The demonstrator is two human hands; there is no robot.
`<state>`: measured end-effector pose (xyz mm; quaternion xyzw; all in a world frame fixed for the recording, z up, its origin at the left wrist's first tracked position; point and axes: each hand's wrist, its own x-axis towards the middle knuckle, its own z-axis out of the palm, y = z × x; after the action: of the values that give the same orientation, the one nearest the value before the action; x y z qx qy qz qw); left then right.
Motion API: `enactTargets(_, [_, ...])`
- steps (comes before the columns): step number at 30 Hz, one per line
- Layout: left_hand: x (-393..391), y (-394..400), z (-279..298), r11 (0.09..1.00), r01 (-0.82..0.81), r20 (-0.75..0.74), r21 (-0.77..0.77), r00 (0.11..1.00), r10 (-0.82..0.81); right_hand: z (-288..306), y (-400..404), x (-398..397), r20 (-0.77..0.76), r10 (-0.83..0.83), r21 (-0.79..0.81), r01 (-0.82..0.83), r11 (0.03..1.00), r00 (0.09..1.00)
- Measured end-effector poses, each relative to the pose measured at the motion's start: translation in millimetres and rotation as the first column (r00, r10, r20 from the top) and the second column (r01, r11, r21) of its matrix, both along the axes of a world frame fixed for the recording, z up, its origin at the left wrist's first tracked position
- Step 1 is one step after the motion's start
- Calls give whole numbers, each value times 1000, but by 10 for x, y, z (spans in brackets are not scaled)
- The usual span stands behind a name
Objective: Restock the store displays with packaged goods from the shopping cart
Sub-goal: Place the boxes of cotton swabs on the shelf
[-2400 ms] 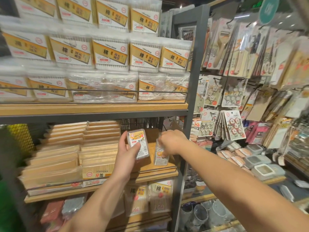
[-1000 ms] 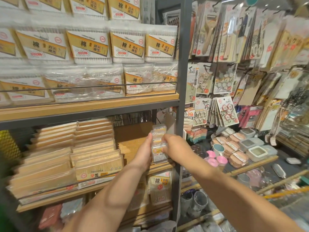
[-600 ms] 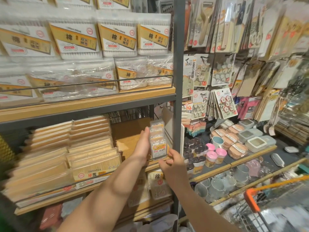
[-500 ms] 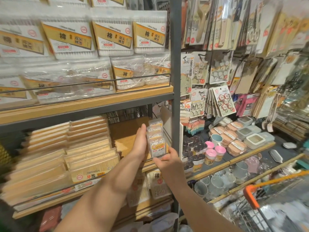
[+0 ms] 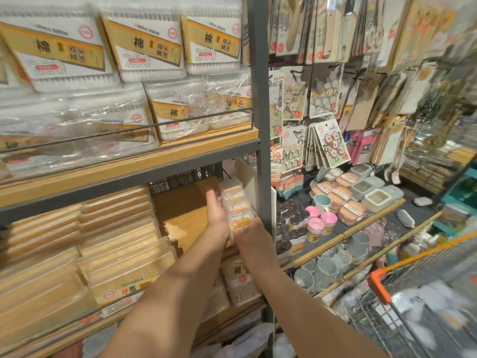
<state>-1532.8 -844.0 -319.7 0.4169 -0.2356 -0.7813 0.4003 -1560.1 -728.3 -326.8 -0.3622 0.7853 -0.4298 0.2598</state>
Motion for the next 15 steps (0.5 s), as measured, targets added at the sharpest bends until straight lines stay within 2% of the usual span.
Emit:
enactTargets(3, [19, 33, 30, 999, -19, 51, 45, 999, 17, 10, 157, 57, 129, 23, -113, -8, 994, 991])
enactTargets(5, [1, 102, 36, 999, -25, 80, 21, 997, 23, 9, 222, 79, 208, 16, -185, 24, 982, 978])
enactTargets(8, [-55, 157, -65, 999, 39, 144, -17, 989, -36, -7, 224, 87, 325, -21, -204, 92, 975, 945])
enactTargets(10, [-180, -61, -525, 997, 60, 125, 42, 990, -65, -6, 231, 85, 370, -23, -198, 104, 975, 929])
enactTargets(12, [-471, -526, -1460, 999, -38, 169, 28, 985, 33, -23, 227, 75, 366, -19, -163, 84, 983, 930])
enactTargets(13, [-534, -763, -1731, 998, -67, 170, -5, 983, 67, -19, 234, 70, 364, -16, -145, 73, 987, 931])
enactTargets(14, [-489, -798, -1671, 995, -93, 175, -24, 980, 95, -31, 234, 54, 365, -8, -132, 61, 989, 931])
enactTargets(15, [-373, -651, -1319, 998, -61, 203, -32, 977, 66, -39, 236, 27, 381, 1, -122, 49, 991, 924])
